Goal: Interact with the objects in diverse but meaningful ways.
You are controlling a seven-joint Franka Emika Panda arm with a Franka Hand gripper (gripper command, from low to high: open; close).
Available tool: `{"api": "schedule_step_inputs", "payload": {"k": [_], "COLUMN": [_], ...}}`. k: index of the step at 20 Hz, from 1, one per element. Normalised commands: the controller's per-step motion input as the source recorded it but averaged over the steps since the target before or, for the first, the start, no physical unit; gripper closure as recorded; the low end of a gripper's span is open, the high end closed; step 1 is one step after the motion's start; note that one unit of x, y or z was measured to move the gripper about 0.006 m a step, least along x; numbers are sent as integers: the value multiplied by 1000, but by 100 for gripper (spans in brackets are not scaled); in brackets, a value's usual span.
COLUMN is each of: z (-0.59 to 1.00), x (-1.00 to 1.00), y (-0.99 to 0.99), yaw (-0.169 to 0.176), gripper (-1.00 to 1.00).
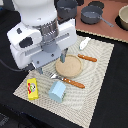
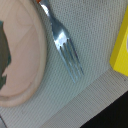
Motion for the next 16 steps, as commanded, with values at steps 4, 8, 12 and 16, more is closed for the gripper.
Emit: {"api": "schedule_step_inputs", "payload": {"k": [4, 8, 12, 16], "z": [265, 281, 184, 154], "x": [404, 429, 173, 247], "y": [-511, -513, -384, -471], "yaw": [50, 40, 90, 78], "gripper": [-100, -100, -100, -100]}}
